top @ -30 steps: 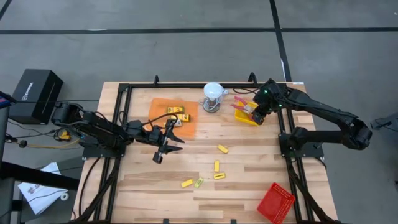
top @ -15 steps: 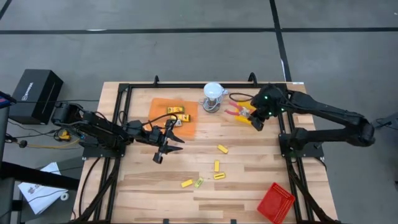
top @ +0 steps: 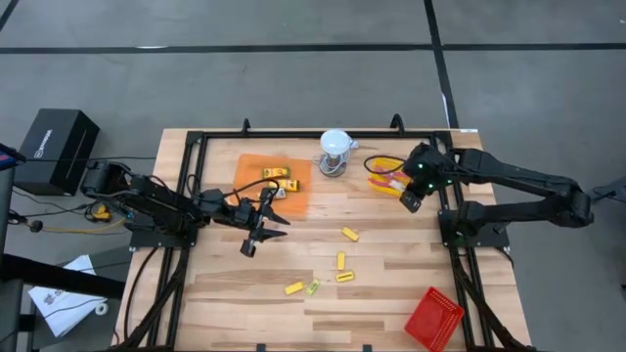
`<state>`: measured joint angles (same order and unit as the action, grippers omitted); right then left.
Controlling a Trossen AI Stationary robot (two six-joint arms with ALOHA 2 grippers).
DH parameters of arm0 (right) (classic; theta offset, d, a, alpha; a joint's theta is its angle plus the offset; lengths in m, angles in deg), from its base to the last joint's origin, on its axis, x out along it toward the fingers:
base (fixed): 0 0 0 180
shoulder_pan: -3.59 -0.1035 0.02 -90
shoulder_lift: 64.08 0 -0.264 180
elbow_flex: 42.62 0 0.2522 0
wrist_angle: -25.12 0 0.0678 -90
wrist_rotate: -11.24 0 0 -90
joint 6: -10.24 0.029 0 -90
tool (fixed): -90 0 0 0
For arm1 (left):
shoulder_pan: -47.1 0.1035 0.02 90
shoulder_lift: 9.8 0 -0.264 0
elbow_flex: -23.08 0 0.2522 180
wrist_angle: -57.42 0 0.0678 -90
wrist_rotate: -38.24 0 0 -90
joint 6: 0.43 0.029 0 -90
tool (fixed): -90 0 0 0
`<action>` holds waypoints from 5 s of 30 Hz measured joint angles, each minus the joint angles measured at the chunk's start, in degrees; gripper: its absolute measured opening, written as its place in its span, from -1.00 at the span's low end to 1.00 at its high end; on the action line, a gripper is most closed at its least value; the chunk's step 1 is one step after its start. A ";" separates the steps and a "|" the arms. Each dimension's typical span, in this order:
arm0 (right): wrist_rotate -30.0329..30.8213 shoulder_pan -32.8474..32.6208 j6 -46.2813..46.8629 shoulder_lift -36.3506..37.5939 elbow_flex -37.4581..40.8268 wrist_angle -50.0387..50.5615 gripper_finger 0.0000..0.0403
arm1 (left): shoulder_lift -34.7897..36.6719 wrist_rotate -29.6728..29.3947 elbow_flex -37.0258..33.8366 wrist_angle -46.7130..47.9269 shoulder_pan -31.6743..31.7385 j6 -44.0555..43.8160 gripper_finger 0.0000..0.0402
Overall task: Pick & Place School Supplies
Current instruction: Put the pink hole puncher into the yellow bin, then put the yellow eraser into the red bin
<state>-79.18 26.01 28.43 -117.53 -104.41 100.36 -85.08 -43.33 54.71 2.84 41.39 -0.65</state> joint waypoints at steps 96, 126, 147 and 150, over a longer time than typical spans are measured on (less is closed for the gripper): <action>-21.45 7.04 -9.20 -7.25 -14.98 -14.83 -0.03 | 10.42 3.54 0.02 -0.94 6.52 7.39 -0.44; -13.48 -34.47 -13.77 -44.21 -7.74 -67.13 -0.55 | 17.14 16.78 0.02 19.75 8.54 0.68 -0.59; -19.35 -29.17 -14.22 -44.44 -11.27 -83.66 -0.96 | 15.82 11.91 0.02 19.89 10.68 6.42 -0.91; -21.37 -28.55 -8.69 -45.49 -12.11 -83.10 -0.98 | 15.59 11.89 0.02 20.24 9.91 4.30 -0.91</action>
<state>-100.55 -2.54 19.73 -163.02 -116.52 17.26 -69.49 -31.44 54.73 23.09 51.29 3.64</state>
